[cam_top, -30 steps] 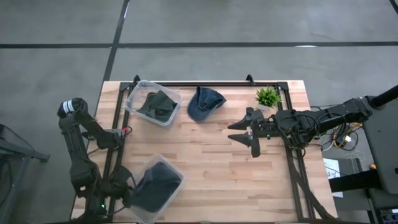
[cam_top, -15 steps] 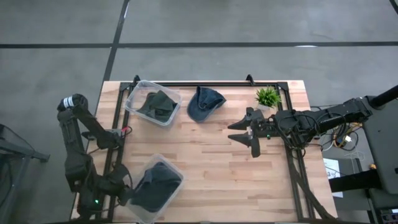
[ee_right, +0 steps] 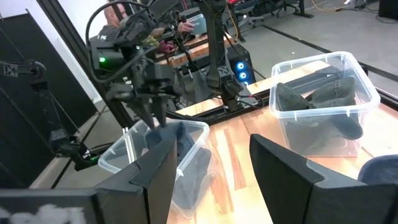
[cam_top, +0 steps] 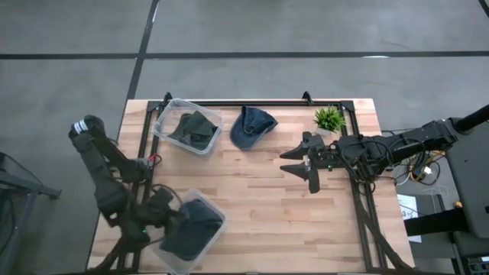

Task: Pick & Place hat
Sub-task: Put the bottom dark blue cap into the bottom transparent bin, then put the dark blue cap into the bottom transparent bin

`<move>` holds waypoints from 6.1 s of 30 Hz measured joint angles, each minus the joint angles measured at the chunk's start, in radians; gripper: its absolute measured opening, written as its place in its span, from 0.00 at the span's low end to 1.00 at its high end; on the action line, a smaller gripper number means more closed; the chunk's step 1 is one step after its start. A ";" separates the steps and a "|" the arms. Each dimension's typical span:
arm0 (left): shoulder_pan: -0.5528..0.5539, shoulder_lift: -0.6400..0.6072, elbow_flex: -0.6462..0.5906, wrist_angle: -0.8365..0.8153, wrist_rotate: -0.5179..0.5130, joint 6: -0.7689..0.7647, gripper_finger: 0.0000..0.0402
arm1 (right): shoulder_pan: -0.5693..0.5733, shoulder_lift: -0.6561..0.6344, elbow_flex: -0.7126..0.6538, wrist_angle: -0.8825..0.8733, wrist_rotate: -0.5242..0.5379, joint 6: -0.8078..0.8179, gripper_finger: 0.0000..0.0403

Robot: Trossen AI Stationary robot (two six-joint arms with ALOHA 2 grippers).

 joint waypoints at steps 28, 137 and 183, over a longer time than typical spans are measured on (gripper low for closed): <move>0.031 -0.006 0.321 -0.412 -0.082 0.158 0.34 | -0.001 0.000 0.000 0.000 0.001 -0.002 0.49; 0.022 -0.547 0.145 -0.675 -0.366 0.126 0.34 | -0.570 0.985 0.438 -0.466 0.030 0.924 0.07; 0.075 -0.140 0.143 0.122 -0.550 0.490 0.34 | -0.014 0.461 0.439 -0.235 0.555 0.535 0.03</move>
